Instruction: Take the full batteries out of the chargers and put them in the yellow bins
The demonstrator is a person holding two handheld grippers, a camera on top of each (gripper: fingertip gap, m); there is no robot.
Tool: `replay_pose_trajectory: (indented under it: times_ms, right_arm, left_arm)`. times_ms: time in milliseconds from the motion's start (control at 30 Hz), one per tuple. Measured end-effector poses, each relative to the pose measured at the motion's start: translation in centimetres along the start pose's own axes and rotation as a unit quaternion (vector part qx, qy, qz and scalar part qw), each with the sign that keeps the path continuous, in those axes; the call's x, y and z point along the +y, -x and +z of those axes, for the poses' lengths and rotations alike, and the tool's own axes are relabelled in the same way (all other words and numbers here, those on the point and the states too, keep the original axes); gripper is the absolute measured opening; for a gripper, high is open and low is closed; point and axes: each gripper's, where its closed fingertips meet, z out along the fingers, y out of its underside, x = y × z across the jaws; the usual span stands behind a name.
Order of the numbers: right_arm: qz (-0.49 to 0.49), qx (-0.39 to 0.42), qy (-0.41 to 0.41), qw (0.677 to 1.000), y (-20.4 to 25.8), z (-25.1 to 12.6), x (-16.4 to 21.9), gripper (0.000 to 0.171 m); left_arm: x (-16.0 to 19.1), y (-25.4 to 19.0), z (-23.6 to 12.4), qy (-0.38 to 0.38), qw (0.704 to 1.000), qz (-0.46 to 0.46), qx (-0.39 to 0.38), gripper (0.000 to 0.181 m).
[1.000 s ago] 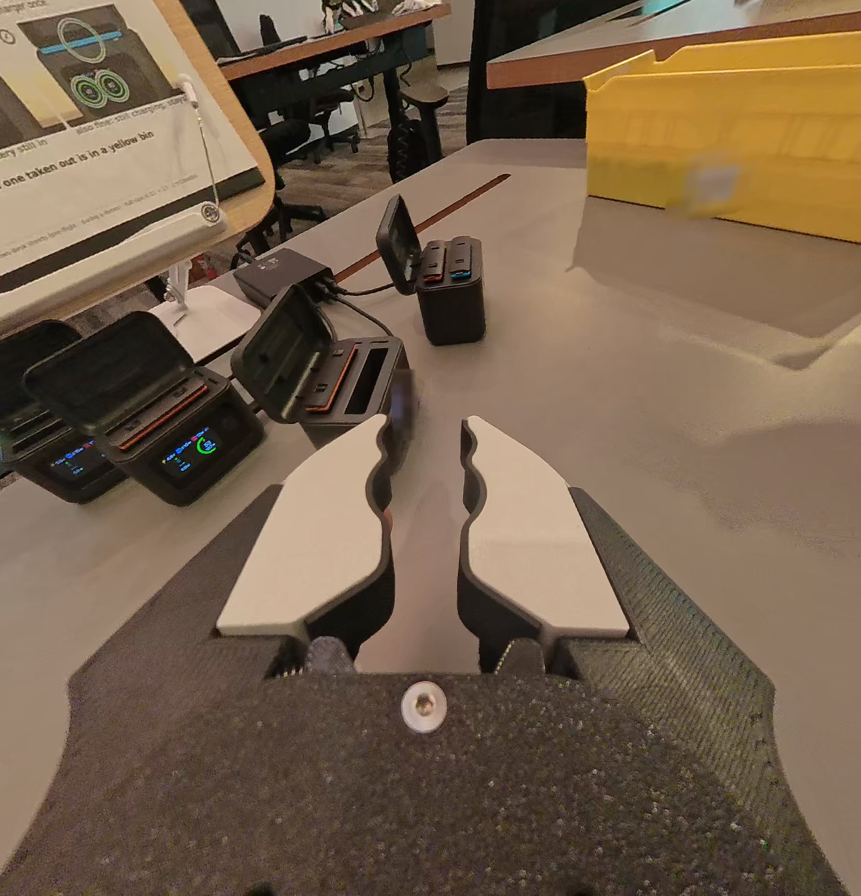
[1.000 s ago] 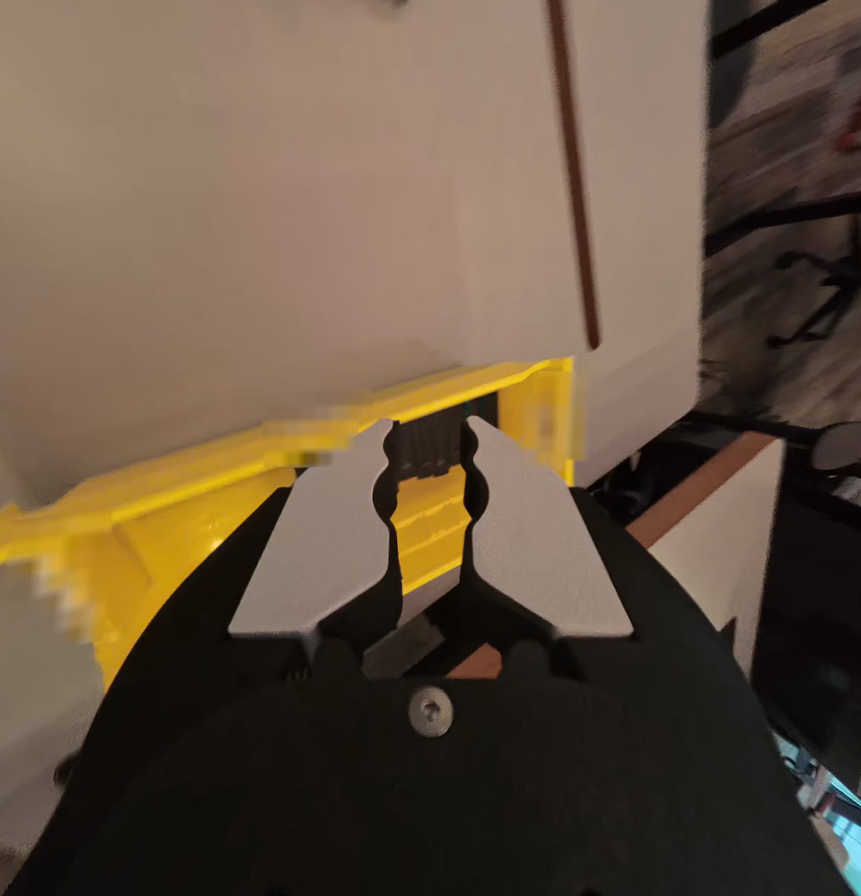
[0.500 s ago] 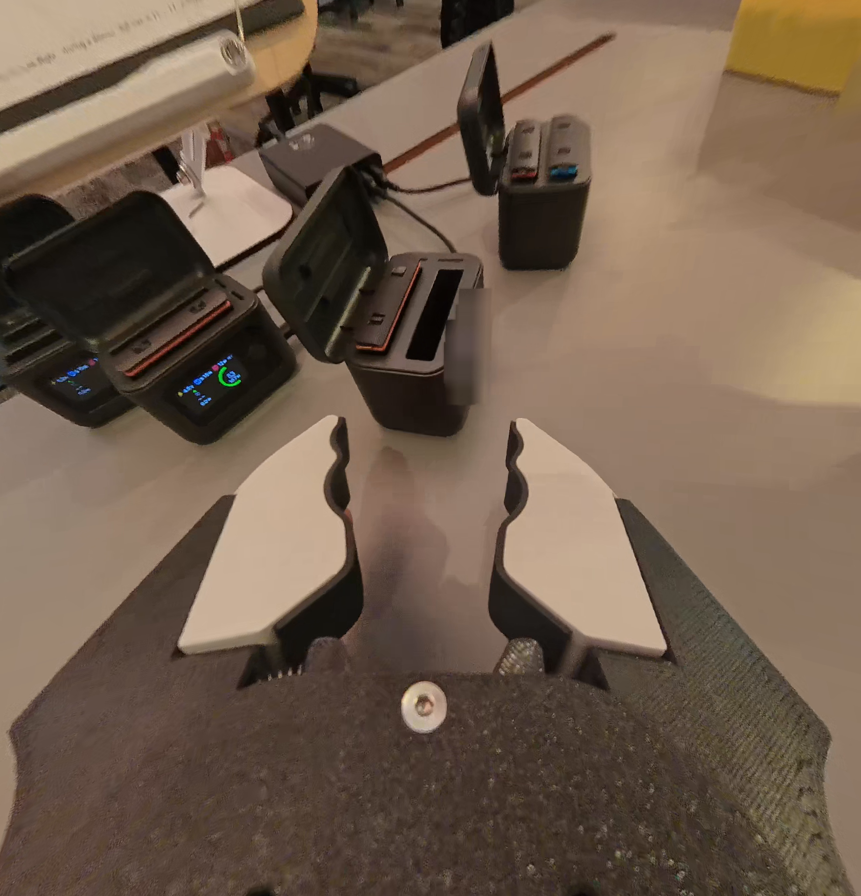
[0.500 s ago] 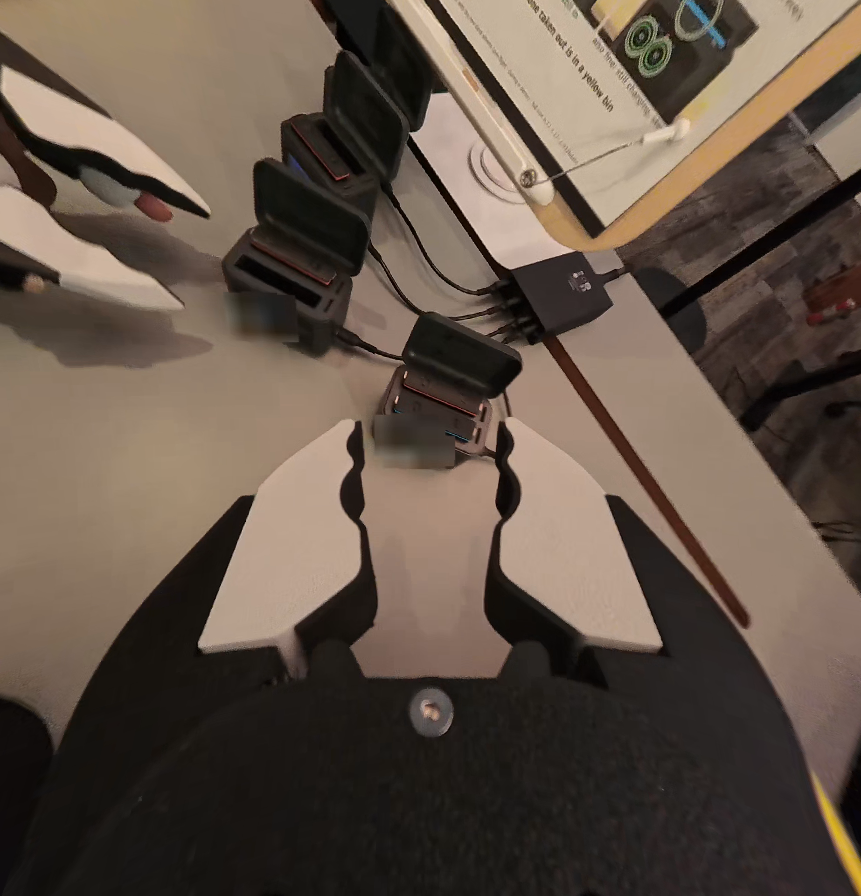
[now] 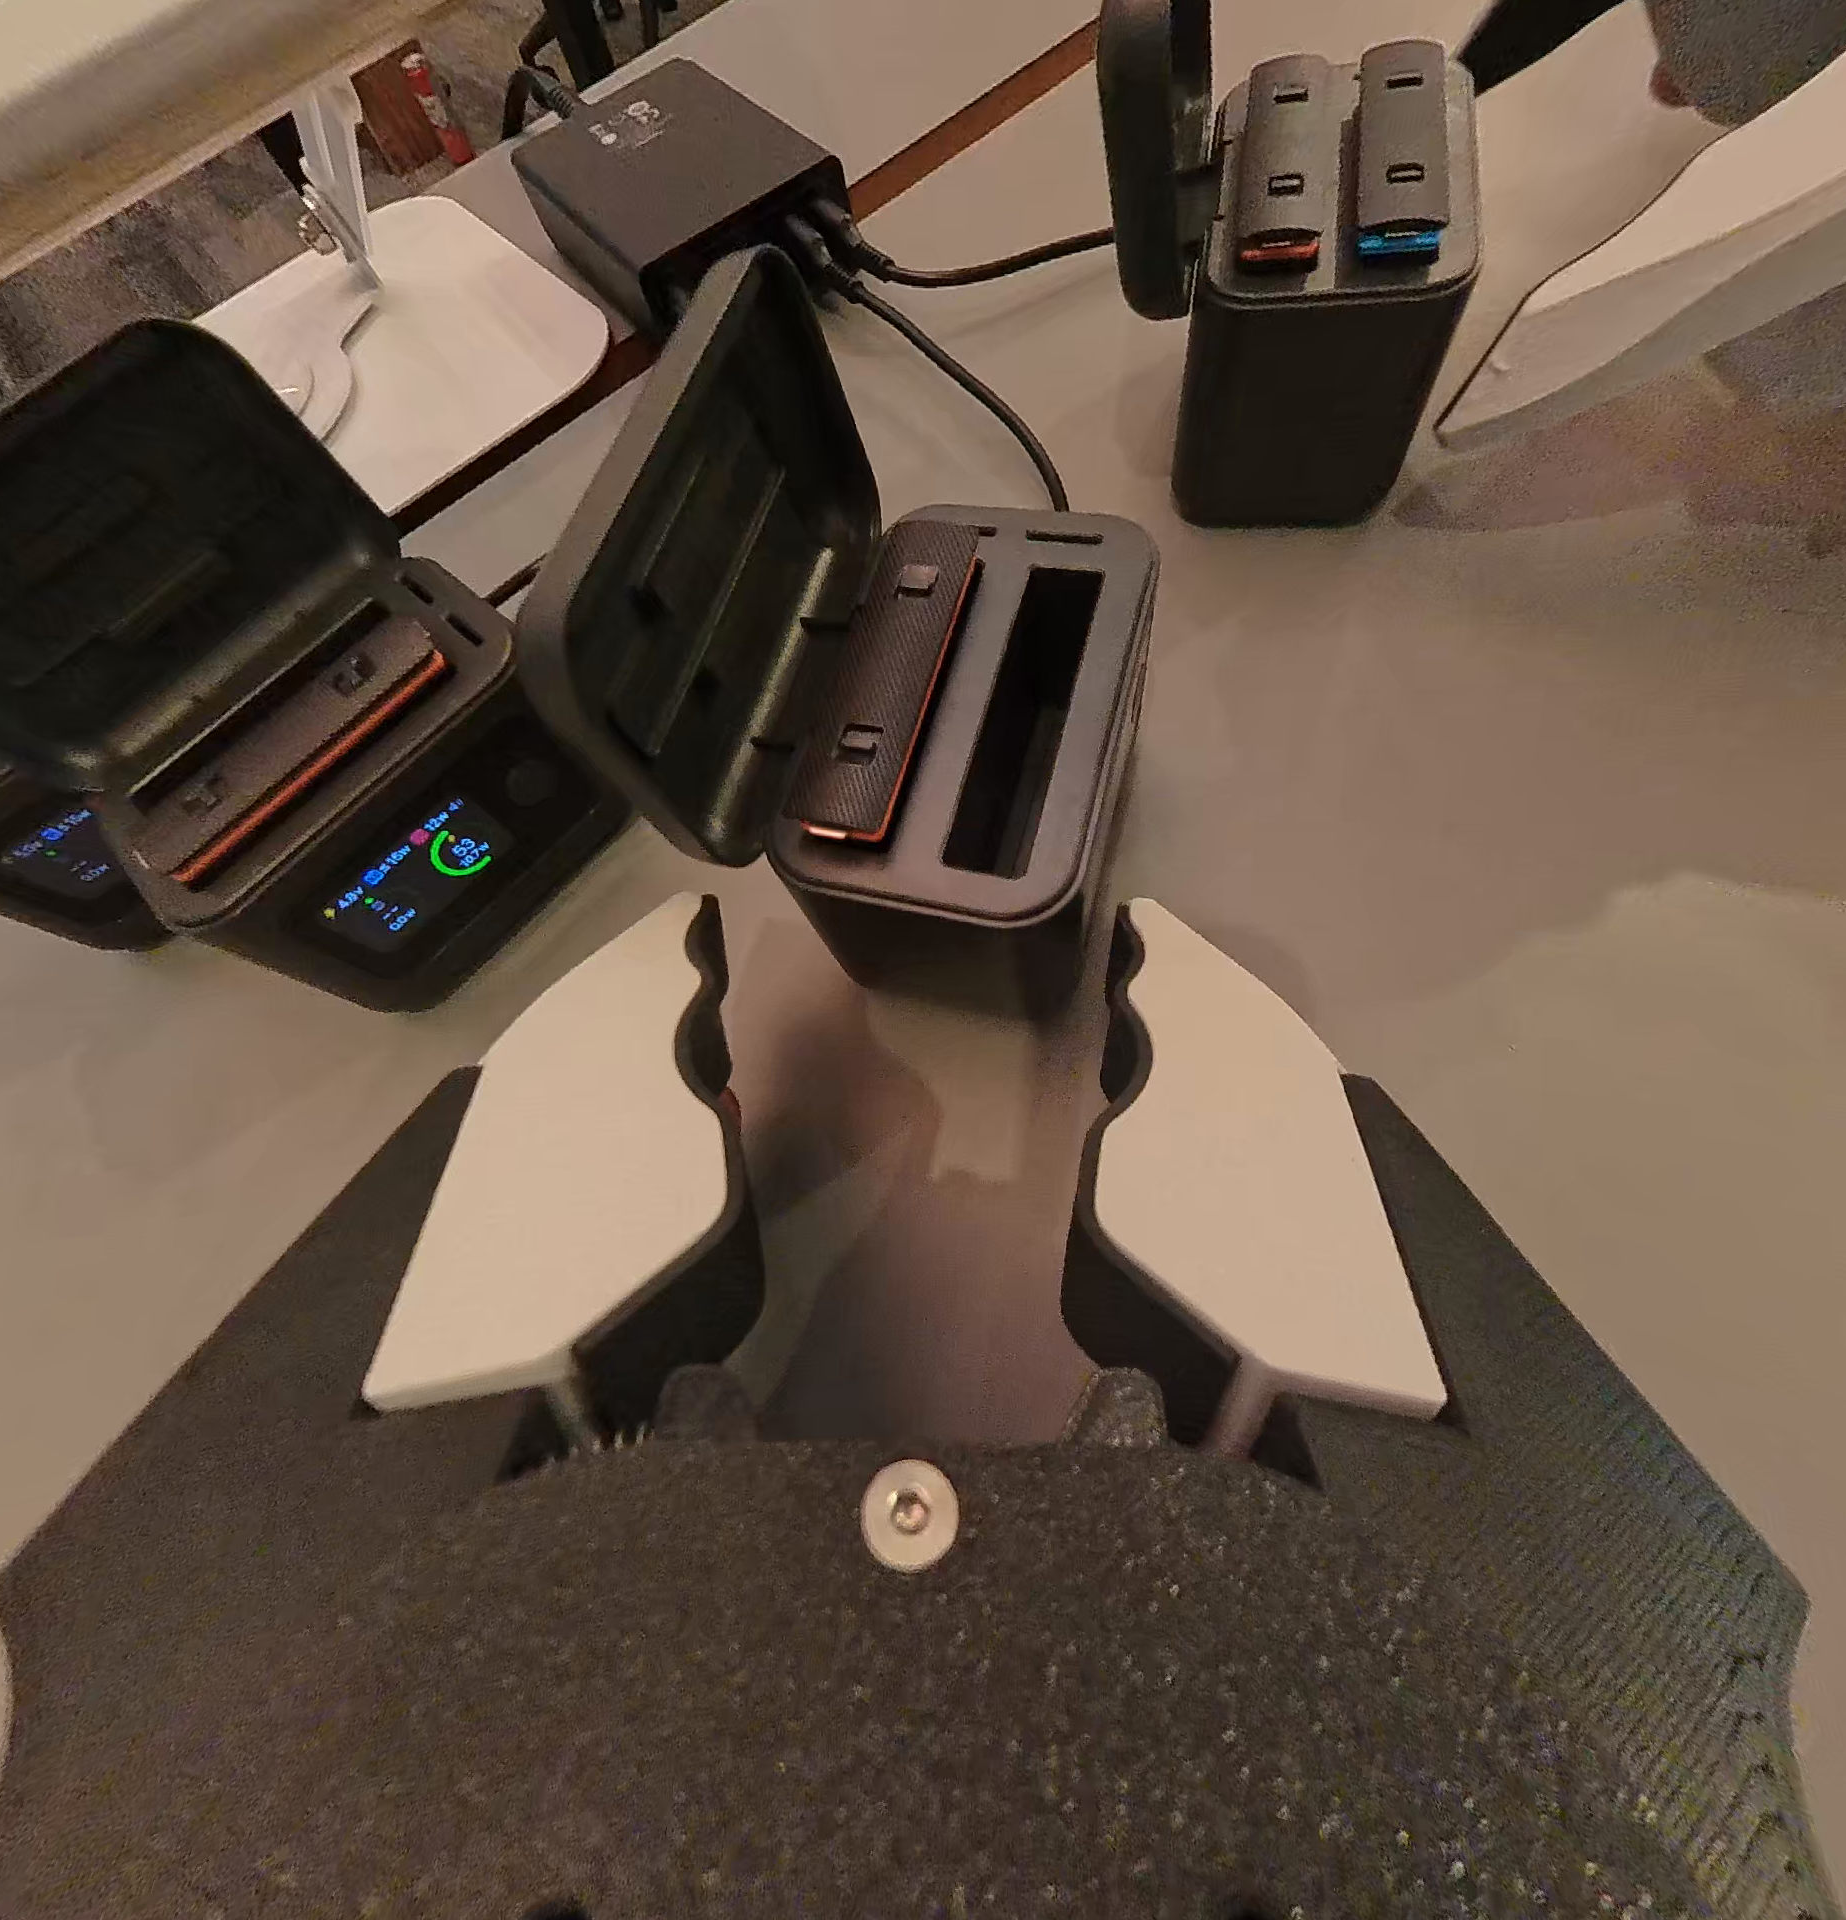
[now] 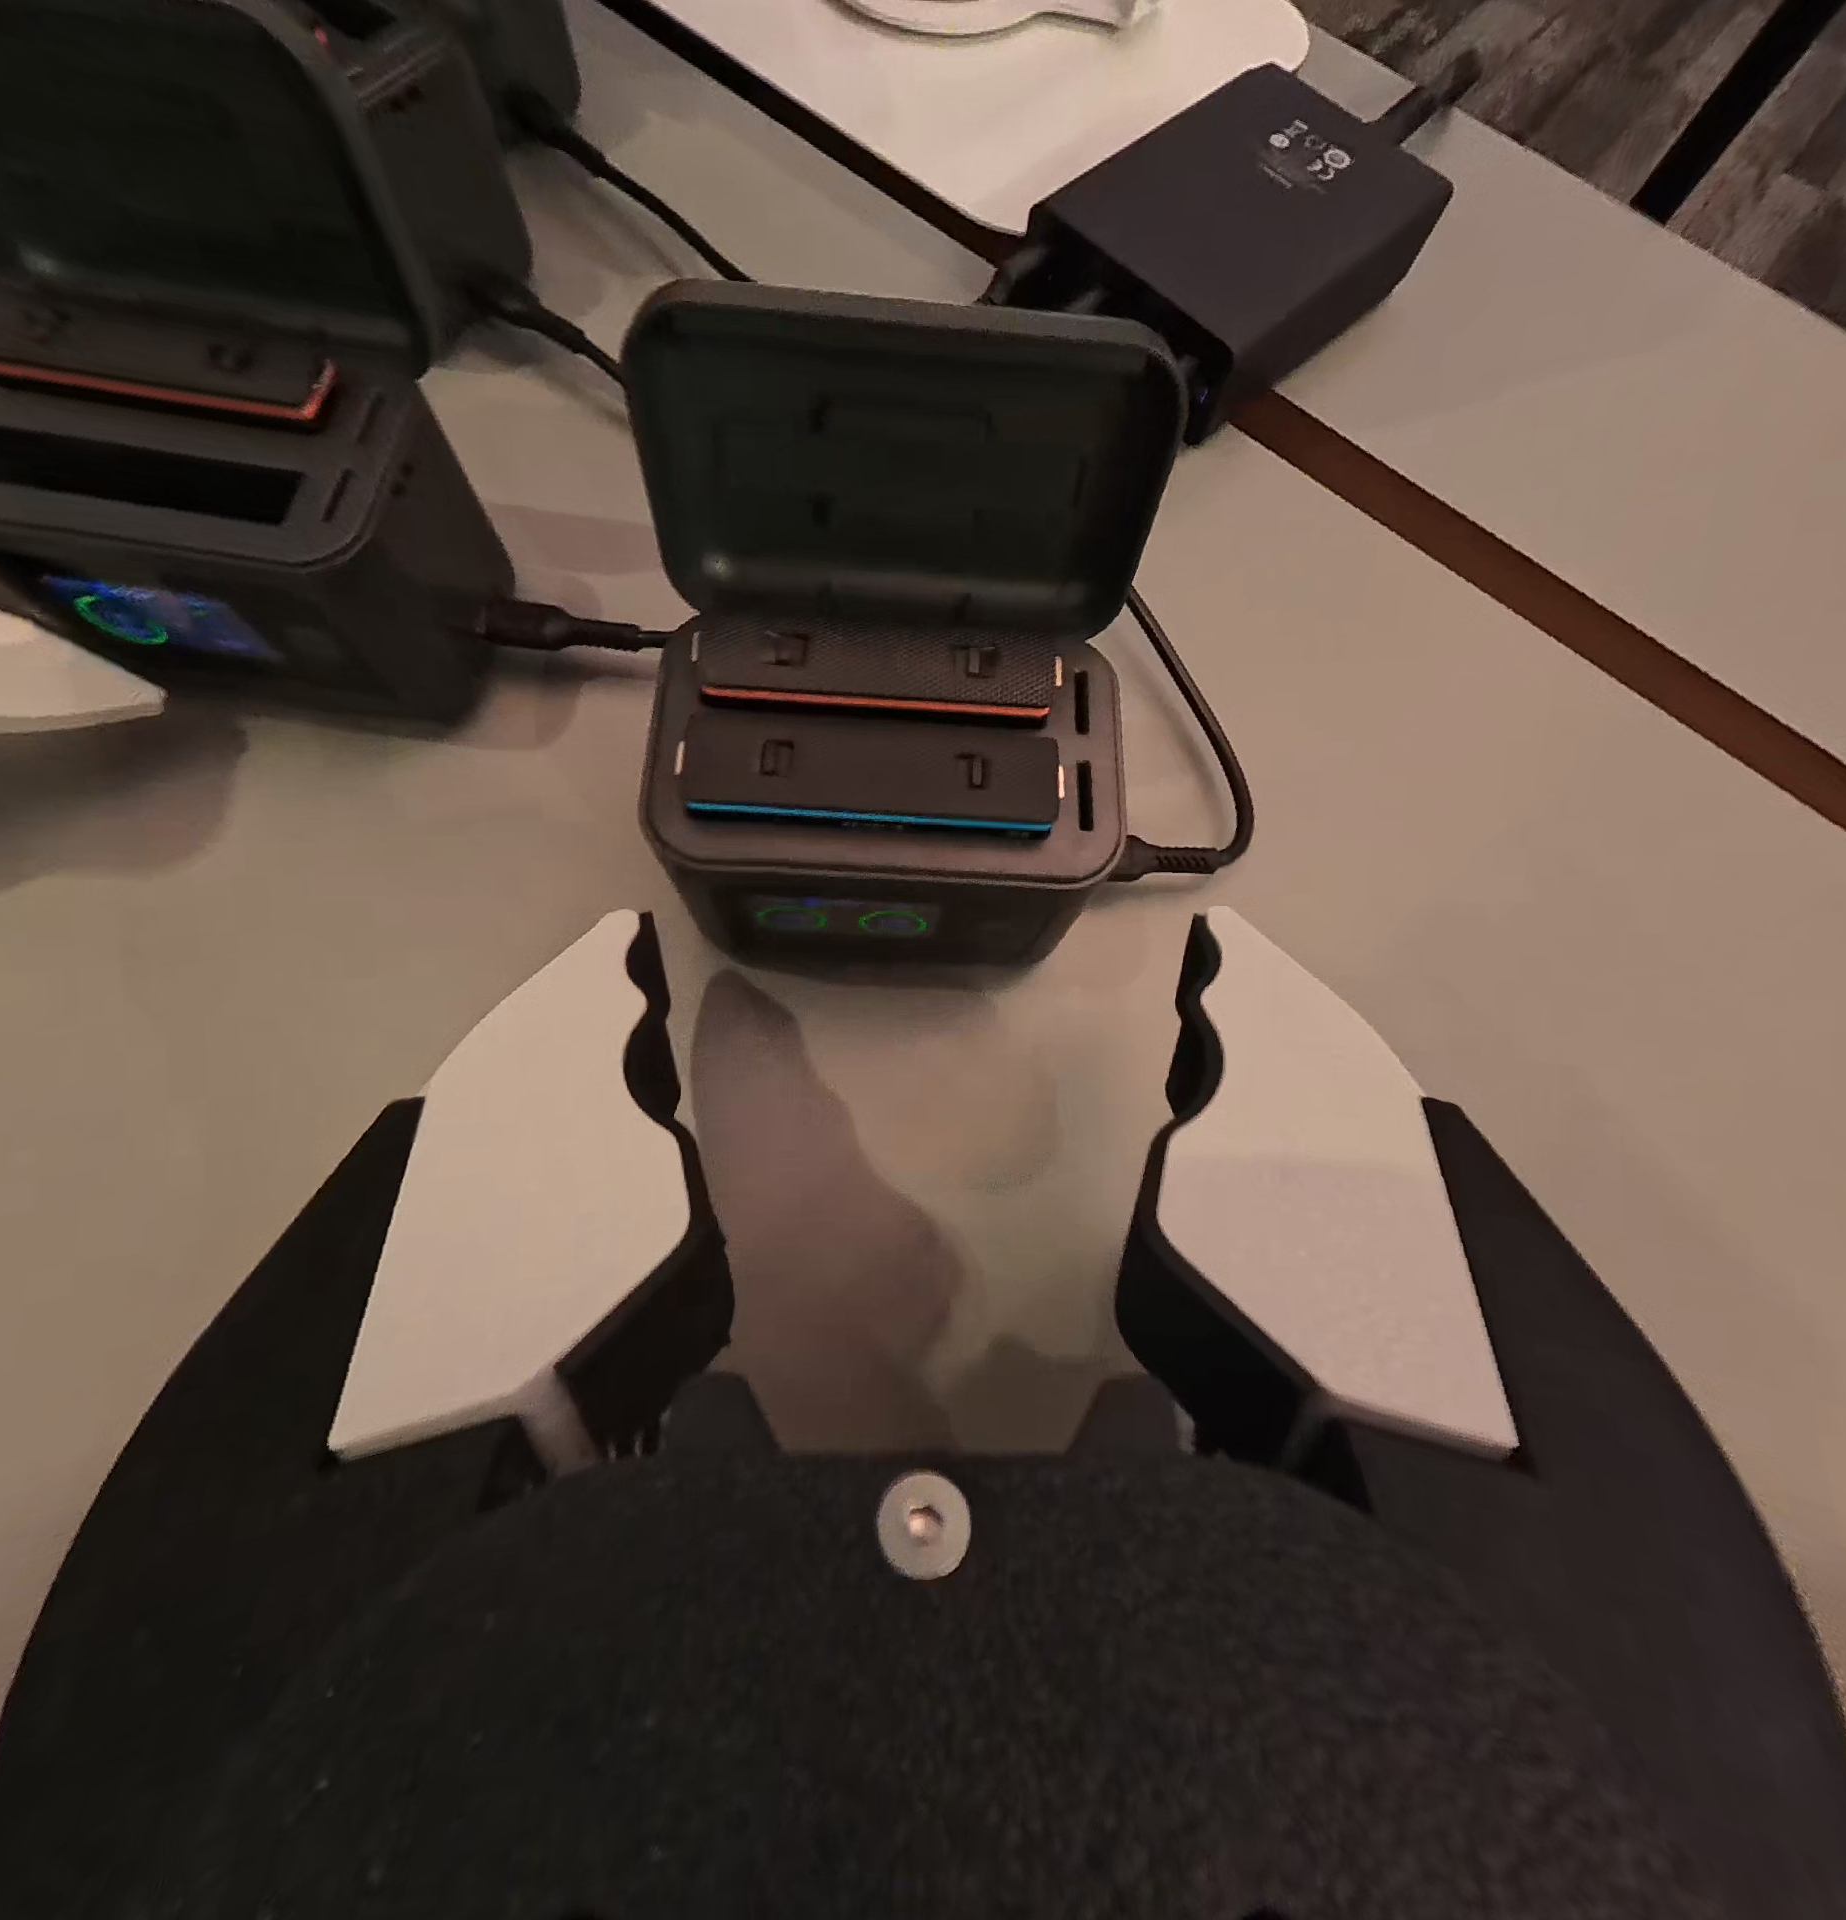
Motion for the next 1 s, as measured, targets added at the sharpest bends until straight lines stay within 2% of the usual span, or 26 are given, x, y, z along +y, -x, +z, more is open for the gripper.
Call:
replay_pose_trajectory:
  times_ms: [167,367,433,500,600,833,1000]
  right_arm:
    - [0.005,0.009,-0.005,1.000,0.5,1.8,-0.4,0.082]
    - [0.020,0.018,-0.021,0.999,1.8,2.2,-1.0,0.073]
    - [0.022,0.027,-0.027,0.999,2.1,2.2,-1.2,0.054]
    - [0.018,0.027,-0.035,0.999,2.8,2.4,-1.4,0.048]
    - [0.007,0.012,-0.037,0.999,4.3,2.7,-1.9,0.050]
    - [-0.042,-0.028,-0.045,0.998,8.2,3.3,-2.5,0.052]
    - [-0.054,-0.043,-0.050,0.996,9.4,3.2,-2.7,0.052]
  left_arm:
    - [-0.2,0.2,0.8,0.008,1.000,0.000,0.001,0.070]
    - [-0.4,1.1,1.2,0.008,1.000,-0.009,-0.014,0.064]
    - [-0.4,2.0,1.3,0.010,0.999,-0.019,-0.030,0.064]
    - [-0.2,2.8,1.4,0.013,0.999,-0.031,-0.035,0.064]
    - [0.0,4.1,1.5,0.018,0.997,-0.044,-0.055,0.060]
    - [0.8,6.3,1.1,0.026,0.995,-0.070,-0.074,0.066]
    - [1.3,7.2,0.0,0.027,0.992,-0.087,-0.083,0.064]
